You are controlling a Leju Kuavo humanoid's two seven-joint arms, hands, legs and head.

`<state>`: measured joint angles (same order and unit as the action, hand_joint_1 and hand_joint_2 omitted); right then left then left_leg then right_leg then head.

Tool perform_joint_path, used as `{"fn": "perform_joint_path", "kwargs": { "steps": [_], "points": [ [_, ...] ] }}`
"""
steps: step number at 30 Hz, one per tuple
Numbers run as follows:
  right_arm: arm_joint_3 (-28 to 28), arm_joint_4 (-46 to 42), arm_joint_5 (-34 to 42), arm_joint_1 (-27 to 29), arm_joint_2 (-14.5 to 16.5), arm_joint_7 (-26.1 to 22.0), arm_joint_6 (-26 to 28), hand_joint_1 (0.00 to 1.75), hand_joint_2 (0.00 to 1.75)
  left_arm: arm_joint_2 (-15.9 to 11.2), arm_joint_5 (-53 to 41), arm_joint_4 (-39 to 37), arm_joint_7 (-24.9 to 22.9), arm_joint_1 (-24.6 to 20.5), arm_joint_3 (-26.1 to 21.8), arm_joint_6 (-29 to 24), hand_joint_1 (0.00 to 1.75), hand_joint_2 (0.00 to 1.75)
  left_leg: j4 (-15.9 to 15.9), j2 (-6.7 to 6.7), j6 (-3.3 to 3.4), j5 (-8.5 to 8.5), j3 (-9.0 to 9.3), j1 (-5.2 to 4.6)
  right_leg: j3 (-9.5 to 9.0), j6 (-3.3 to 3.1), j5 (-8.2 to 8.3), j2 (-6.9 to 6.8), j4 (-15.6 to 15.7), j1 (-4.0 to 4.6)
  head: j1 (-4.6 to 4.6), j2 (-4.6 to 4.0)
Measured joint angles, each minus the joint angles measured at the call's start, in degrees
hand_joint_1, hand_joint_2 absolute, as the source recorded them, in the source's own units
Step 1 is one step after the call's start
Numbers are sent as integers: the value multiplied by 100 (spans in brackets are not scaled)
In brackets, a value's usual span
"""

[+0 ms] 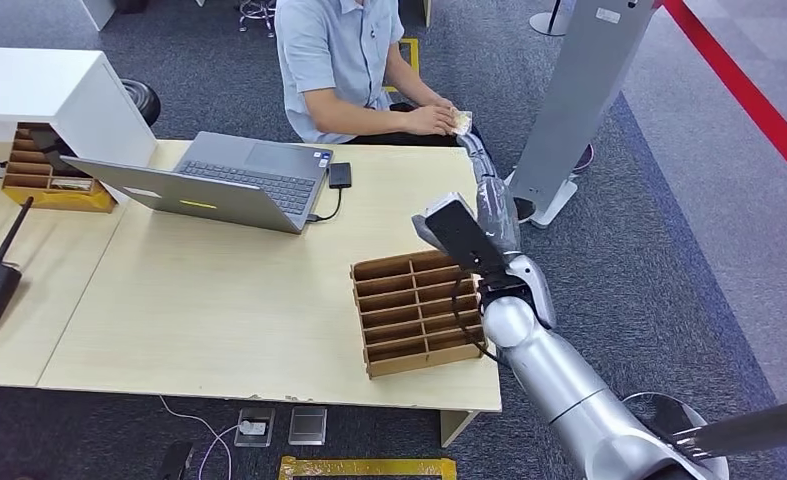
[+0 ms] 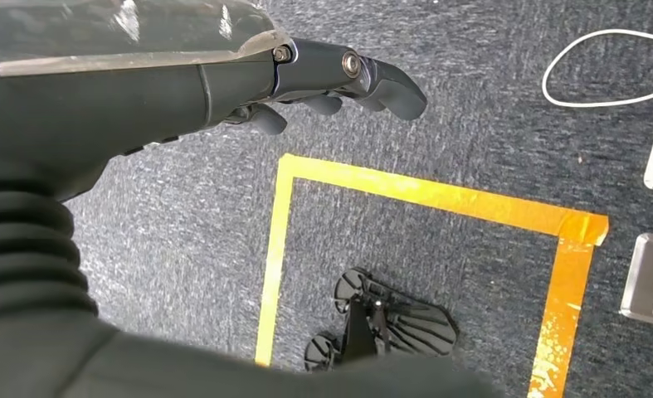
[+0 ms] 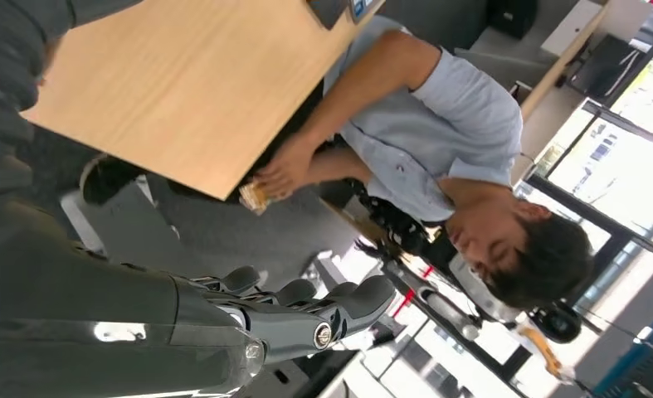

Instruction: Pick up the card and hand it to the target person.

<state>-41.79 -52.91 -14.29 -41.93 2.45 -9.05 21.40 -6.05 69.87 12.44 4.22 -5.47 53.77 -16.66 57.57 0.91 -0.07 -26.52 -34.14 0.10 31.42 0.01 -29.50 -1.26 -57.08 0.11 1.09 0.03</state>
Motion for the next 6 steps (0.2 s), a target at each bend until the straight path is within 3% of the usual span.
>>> {"fn": "perform_joint_path", "kwargs": {
  "steps": [6],
  "points": [
    [256, -776, 836, 647, -431, 144, -507, 0, 175, -12, 61, 0, -40, 20, 0, -66, 0, 0, 0, 0, 0, -1, 0, 0, 1, 0, 0, 3, 2, 0, 1, -1]
  ]
}}
